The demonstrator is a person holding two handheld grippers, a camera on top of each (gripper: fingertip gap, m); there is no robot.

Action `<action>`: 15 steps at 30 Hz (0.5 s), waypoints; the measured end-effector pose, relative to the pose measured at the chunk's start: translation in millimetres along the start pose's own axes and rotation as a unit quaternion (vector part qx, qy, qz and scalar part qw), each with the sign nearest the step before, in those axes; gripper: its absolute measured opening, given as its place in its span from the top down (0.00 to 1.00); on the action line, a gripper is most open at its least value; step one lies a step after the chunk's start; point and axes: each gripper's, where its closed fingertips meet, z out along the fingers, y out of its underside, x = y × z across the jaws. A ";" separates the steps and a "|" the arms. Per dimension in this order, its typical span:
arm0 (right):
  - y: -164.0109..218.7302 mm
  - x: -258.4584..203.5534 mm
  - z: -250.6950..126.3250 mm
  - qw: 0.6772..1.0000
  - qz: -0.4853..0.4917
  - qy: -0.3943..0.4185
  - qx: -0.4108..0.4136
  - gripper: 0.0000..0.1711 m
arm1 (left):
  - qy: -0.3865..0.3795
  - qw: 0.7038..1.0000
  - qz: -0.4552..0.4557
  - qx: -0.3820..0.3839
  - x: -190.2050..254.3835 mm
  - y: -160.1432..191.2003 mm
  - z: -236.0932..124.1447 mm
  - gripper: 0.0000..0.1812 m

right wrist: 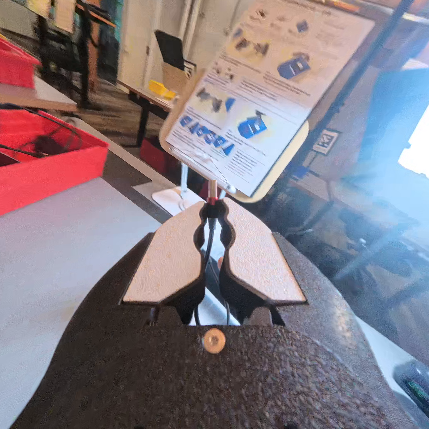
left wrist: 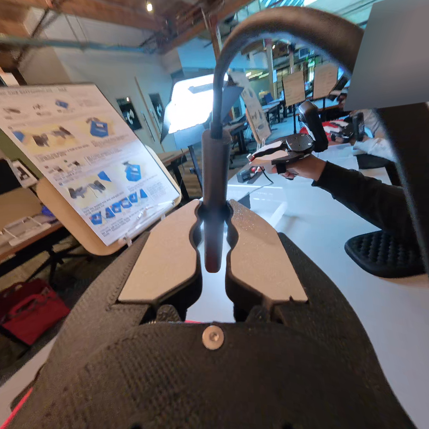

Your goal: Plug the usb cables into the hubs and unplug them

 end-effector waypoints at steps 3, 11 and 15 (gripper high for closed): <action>86.7 28.1 15.2 0.986 0.015 0.057 -0.154 0.95 | 0.019 0.999 -0.011 -0.044 6.5 23.9 21.9 0.90; 74.1 -3.7 26.1 0.989 0.016 -0.005 -0.144 0.65 | 0.065 0.982 -0.012 -0.179 31.0 99.3 72.6 0.90; 10.5 -114.7 16.4 0.969 -0.011 -0.243 -0.050 0.67 | 0.116 0.960 -0.013 -0.255 58.4 141.8 91.3 0.90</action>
